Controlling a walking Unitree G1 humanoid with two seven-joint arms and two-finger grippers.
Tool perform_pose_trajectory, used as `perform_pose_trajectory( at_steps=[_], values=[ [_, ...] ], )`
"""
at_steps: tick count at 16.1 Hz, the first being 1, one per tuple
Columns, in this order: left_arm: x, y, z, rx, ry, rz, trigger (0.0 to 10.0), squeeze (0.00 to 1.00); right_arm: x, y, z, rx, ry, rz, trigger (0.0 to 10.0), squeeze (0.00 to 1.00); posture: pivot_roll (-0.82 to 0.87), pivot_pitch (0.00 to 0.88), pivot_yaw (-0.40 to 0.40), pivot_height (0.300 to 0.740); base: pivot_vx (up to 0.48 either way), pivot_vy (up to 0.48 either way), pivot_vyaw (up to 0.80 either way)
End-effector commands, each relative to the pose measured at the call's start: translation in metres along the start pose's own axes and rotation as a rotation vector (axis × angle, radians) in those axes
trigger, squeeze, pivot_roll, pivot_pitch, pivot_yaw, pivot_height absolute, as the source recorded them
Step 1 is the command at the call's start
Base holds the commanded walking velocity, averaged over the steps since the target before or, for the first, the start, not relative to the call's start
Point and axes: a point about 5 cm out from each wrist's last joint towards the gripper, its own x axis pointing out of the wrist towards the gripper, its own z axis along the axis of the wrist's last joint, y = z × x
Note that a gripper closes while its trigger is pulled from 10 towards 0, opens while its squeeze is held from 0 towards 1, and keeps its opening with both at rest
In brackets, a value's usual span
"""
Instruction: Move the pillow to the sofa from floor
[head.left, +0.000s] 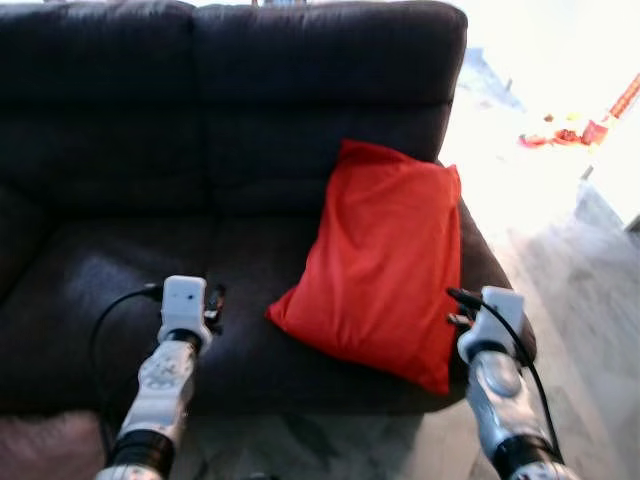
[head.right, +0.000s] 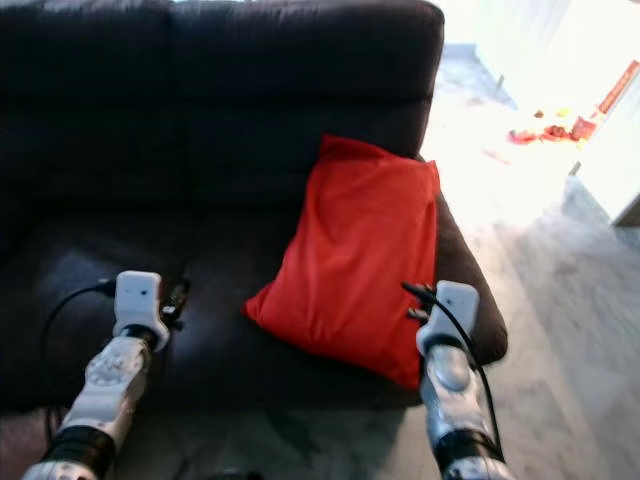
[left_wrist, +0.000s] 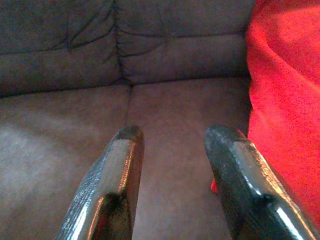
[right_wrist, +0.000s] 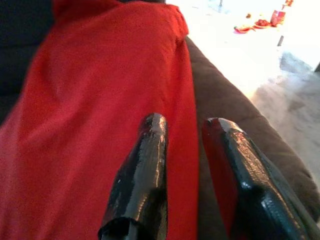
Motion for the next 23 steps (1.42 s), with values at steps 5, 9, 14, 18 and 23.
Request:
perform_pose_trajectory(
  at_steps=[5,9,14,18,23],
  values=[
    [-0.001,0.004,-0.004,0.026,0.017,0.007,10.0,0.00,0.001,0.005,0.001,0.007,-0.003,0.010,10.0,0.00,0.07,0.048,-0.027,0.740,0.271,0.000,0.16],
    [0.000,0.003,-0.002,0.029,0.005,0.008,10.0,0.00,0.001,0.007,0.000,0.017,0.001,0.013,10.0,0.00,0.07,0.047,-0.027,0.740,0.128,0.000,0.36],
    [0.000,0.002,-0.003,0.039,0.006,-0.002,10.0,0.00,0.000,0.002,-0.006,0.002,0.029,-0.009,10.0,0.00,0.07,0.049,-0.026,0.740,0.000,0.000,0.00],
    [0.000,0.003,-0.004,0.043,0.013,-0.005,10.0,0.00,-0.005,-0.006,-0.024,-0.008,0.133,-0.044,10.0,1.00,0.07,0.047,-0.025,0.740,0.000,0.000,0.00],
    [0.001,0.002,-0.004,0.046,0.024,-0.030,10.0,0.00,-0.007,-0.008,-0.037,0.005,0.248,-0.072,10.0,1.00,0.07,0.049,-0.015,0.740,0.000,0.000,0.00]
  ],
)
